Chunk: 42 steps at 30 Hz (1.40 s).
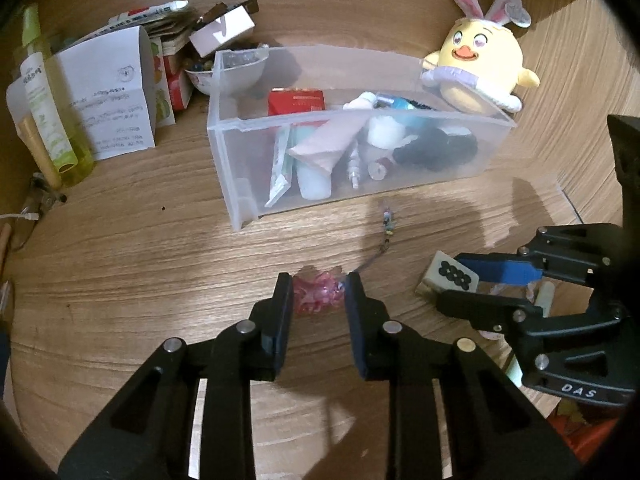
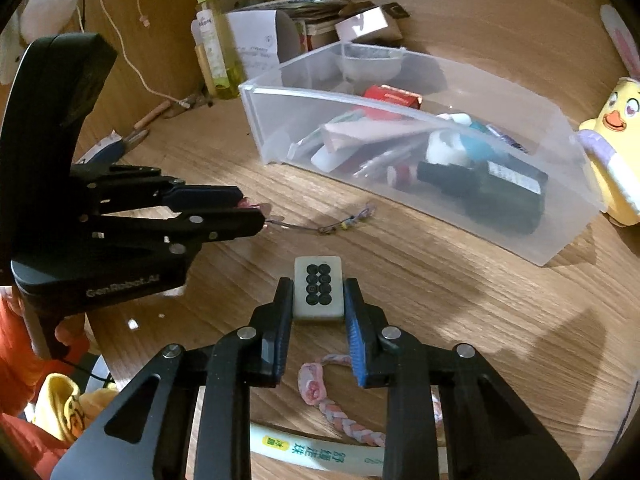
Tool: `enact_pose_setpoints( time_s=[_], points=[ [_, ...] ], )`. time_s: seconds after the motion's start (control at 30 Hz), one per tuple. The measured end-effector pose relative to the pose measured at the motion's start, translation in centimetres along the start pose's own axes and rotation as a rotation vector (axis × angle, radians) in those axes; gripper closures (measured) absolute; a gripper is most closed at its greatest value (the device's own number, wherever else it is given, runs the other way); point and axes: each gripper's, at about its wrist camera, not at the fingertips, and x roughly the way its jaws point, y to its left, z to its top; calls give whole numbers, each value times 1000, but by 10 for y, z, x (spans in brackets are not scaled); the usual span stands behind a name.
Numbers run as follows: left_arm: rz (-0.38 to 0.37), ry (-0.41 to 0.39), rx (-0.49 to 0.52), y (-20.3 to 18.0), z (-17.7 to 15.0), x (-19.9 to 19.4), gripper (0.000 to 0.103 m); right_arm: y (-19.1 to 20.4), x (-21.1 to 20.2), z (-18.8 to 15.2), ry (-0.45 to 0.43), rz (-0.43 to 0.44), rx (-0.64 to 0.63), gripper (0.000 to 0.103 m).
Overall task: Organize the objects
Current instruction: 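Grasp the pink charm with the left tool while the right tool grasps the black-dotted tile, then drop the pink charm into the box while the right tool drops the tile in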
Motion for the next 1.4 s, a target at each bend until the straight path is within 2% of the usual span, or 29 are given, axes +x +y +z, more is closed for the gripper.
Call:
enact_pose_setpoints(
  time_s=[0.23, 0.53, 0.97, 1.2, 1.4],
  points=[
    [-23, -70, -15, -4, 9, -24, 77, -13, -21, 4, -64, -21, 48, 80],
    [-64, -221, -30, -12, 28, -69, 77, -40, -56, 20, -173, -63, 111, 80],
    [-66, -401, -47, -14, 76, -119, 77, -63, -96, 48, -315, -65, 152, 80],
    [-26, -416, -53, -13, 99, -107, 77, -67, -97, 69, -345, -104, 137, 80],
    [-44, -348, -66, -12, 114, -74, 77, -76, -79, 86, -316, -145, 143, 80]
  ],
)
